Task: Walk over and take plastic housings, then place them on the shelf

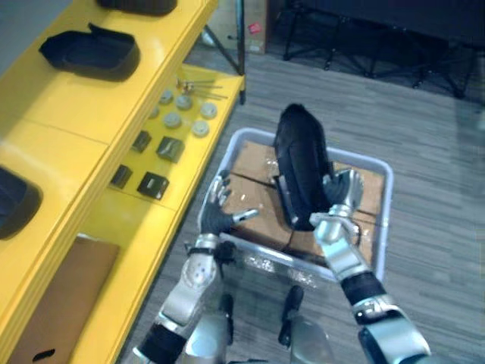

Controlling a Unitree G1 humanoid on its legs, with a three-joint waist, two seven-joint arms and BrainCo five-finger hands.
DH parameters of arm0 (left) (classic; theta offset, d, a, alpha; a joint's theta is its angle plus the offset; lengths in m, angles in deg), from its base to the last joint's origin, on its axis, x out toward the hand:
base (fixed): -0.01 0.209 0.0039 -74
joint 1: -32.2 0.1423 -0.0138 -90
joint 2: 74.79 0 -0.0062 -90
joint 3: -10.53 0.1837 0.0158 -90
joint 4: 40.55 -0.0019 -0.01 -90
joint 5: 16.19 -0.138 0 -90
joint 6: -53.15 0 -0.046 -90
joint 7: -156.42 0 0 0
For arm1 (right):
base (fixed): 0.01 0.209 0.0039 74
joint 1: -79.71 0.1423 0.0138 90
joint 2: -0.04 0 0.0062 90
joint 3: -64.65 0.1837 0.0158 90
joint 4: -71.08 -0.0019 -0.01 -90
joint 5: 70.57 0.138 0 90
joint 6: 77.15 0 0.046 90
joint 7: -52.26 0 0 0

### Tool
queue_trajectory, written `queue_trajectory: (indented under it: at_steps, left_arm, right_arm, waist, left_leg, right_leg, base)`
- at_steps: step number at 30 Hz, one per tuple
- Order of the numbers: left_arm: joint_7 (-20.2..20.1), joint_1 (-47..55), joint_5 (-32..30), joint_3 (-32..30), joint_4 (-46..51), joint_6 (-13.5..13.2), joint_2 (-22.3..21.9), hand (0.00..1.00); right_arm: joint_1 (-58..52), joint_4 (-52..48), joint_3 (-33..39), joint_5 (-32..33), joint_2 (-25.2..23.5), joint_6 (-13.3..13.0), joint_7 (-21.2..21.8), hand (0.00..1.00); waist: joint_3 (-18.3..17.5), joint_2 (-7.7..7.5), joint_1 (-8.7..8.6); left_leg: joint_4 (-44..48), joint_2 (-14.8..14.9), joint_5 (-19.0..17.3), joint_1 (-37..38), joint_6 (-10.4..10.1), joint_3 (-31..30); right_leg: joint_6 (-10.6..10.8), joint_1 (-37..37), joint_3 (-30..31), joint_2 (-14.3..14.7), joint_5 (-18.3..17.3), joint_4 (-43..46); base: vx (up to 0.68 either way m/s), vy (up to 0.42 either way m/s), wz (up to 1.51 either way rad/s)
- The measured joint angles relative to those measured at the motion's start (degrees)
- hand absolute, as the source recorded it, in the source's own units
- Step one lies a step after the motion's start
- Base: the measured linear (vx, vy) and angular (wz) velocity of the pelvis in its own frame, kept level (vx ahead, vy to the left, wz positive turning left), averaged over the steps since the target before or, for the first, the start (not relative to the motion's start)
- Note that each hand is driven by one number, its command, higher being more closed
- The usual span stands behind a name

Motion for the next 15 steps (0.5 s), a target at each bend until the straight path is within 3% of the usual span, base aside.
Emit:
queue_trajectory:
  at_steps: [5, 15]
  left_arm:
    - [4.0, -6.5, 1.8, -0.6, -7.1, 4.3, -1.3, 0.00]
    - [7.2, -9.5, 4.1, -4.3, -10.1, 3.8, -1.8, 0.00]
  right_arm:
    - [0.0, -3.9, -1.3, -2.9, -0.9, -2.0, -0.2, 1.00]
    - [-0.3, -5.4, -1.6, -3.9, -1.3, -5.3, -1.3, 1.00]
  waist:
    - [-0.6, -0.84, -1.47]
    - [-0.6, -0.92, -1.80]
  left_leg:
    - [0.0, 0.6, -0.1, 1.0, -0.2, 1.3]
    - [0.1, 0.6, -0.7, 1.6, -0.2, 2.6]
  right_leg:
    - [0.0, 0.0, 1.3, 0.5, 0.5, 0.1]
    - [0.1, -0.2, 2.8, 0.6, 0.6, 0.1]
  base:
    - [-0.03, -0.003, -0.14]
    - [-0.02, 0.009, -0.07]
